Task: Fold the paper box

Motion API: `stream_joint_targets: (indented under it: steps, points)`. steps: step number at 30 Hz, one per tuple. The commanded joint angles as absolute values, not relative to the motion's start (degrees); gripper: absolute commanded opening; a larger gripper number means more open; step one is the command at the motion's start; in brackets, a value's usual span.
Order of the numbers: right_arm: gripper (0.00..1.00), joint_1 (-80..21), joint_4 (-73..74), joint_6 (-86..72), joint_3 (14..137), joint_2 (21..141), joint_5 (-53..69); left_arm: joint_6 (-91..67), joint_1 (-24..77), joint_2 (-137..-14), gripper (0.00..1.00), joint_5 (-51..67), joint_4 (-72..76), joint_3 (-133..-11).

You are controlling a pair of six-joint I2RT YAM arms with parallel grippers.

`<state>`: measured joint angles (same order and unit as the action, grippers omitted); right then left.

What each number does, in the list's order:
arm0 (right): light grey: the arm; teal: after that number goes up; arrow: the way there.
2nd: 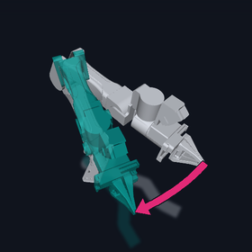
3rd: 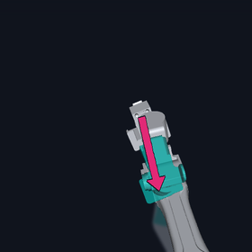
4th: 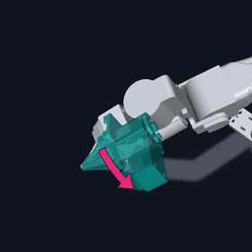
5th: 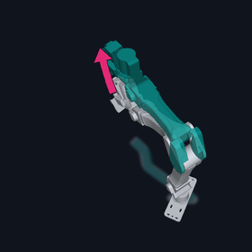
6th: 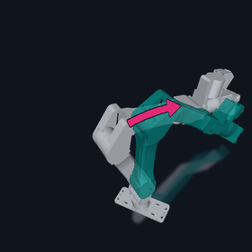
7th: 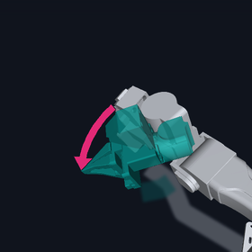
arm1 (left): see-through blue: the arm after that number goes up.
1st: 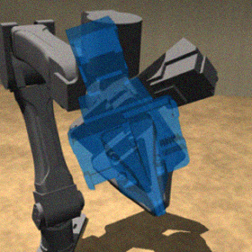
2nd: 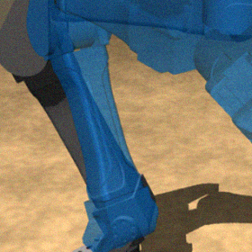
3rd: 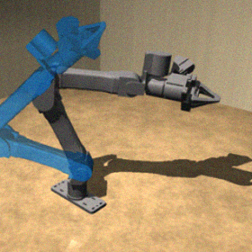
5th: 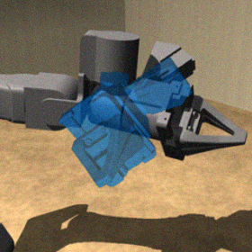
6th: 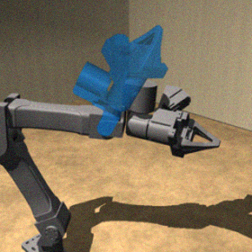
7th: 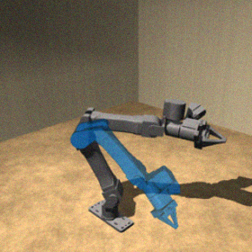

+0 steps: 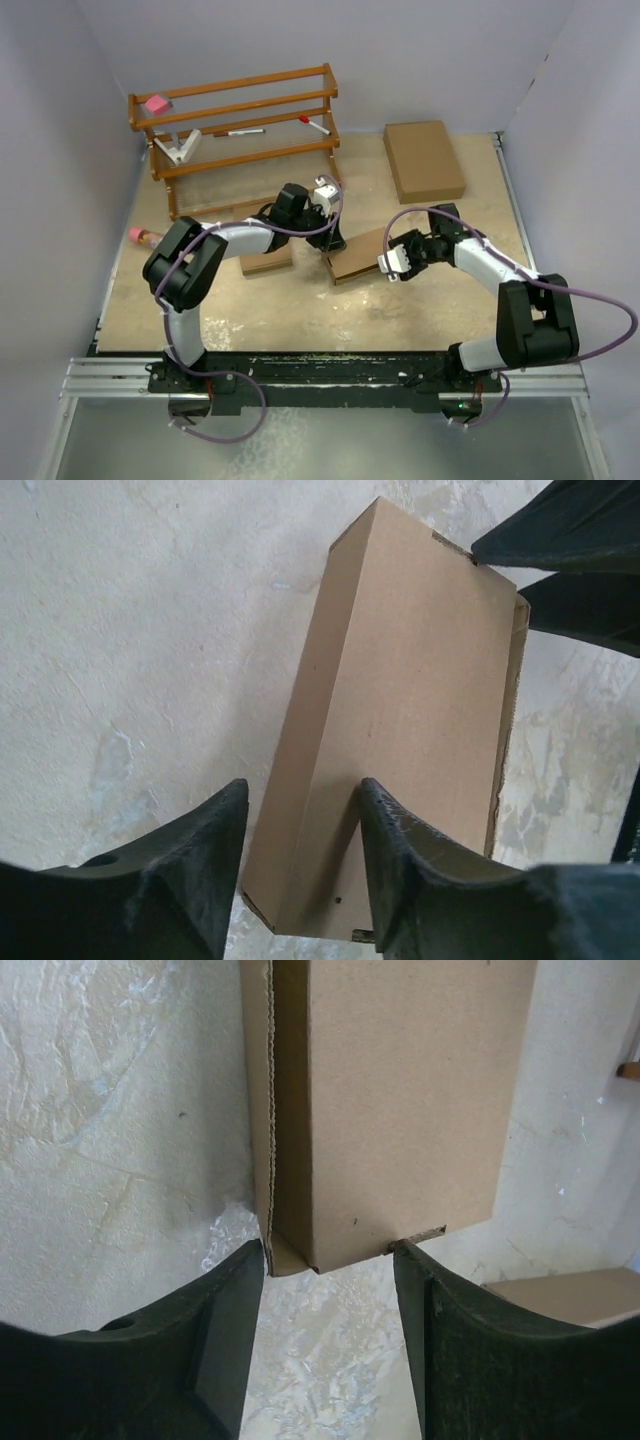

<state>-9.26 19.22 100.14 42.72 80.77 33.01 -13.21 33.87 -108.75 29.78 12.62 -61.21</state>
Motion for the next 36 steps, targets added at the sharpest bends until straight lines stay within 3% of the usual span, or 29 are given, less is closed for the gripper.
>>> stream_joint_targets:
  steps: [1,7,13,19,24,28,32,36]
  points:
    - [0.55,-9.0,19.1,101.8,43.6,81.6,32.9,-6.9,33.8,-110.5,0.47,33.8,12.8,-64.9]
    - [0.31,-9.1,21.6,102.7,45.6,83.5,32.2,-4.7,34.4,-112.8,0.41,34.9,11.3,-66.1]
    - [0.17,-9.2,23.8,101.4,47.5,84.1,33.1,-4.7,34.9,-113.2,0.41,34.7,10.5,-66.9]
    - [0.43,-8.9,27.8,93.8,49.1,81.2,34.5,-10.4,34.4,-110.2,0.53,26.9,9.7,-67.3]
    - [0.61,-8.3,31.1,87.3,50.4,76.6,38.5,-19.9,30.6,-104.3,0.55,21.0,7.6,-68.5]
    - [0.67,-7.8,29.1,71.8,52.0,75.5,44.0,-22.7,29.5,-96.2,0.59,16.4,9.6,-65.4]
    - [0.72,-7.8,29.0,76.5,50.4,73.8,44.0,-20.9,29.6,-86.9,0.59,17.0,14.8,-58.5]
    - [0.93,-11.2,26.9,88.3,45.1,69.6,50.8,-20.3,29.6,-82.4,0.69,17.2,22.1,-49.1]
